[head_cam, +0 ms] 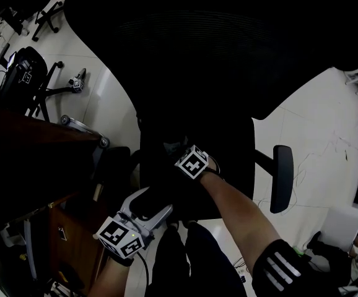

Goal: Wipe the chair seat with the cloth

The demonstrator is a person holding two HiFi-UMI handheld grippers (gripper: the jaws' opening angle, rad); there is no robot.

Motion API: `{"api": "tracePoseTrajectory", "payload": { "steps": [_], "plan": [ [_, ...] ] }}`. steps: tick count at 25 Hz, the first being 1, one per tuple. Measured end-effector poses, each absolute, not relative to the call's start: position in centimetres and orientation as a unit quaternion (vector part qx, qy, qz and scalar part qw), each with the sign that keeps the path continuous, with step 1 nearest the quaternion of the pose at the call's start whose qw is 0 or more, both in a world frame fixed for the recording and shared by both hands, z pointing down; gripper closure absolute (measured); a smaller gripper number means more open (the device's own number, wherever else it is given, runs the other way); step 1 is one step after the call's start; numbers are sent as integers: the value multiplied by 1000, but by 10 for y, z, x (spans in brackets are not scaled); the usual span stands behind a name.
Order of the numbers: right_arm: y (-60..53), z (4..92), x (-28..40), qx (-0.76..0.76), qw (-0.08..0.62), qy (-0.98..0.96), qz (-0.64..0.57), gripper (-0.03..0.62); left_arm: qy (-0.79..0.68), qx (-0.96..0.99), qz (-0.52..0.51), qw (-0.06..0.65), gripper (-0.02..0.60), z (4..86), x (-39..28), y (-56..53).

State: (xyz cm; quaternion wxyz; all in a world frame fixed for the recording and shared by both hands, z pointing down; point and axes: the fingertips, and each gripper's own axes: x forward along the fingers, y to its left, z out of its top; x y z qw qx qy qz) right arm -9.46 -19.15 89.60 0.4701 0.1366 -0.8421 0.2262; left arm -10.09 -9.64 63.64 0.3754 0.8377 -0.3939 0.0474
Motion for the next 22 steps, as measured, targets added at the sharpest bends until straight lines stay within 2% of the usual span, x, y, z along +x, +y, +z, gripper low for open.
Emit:
{"api": "tracePoseTrajectory", "payload": {
  "steps": [9, 13, 18, 22],
  "plan": [
    [-196, 905, 73, 228, 554, -764, 239, 557, -343, 861, 48, 373, 264, 626, -61, -97],
    [-199, 900, 110, 251, 561, -752, 238, 558, -329, 869, 48, 366, 264, 623, -51, -96],
    [-199, 888, 92, 278, 532, -758, 257, 557, -327, 868, 50, 369, 264, 626, -54, -84],
    [-180, 859, 7, 244, 456, -811, 274, 557, -338, 861, 57, 376, 264, 626, -70, -66]
  ]
}}
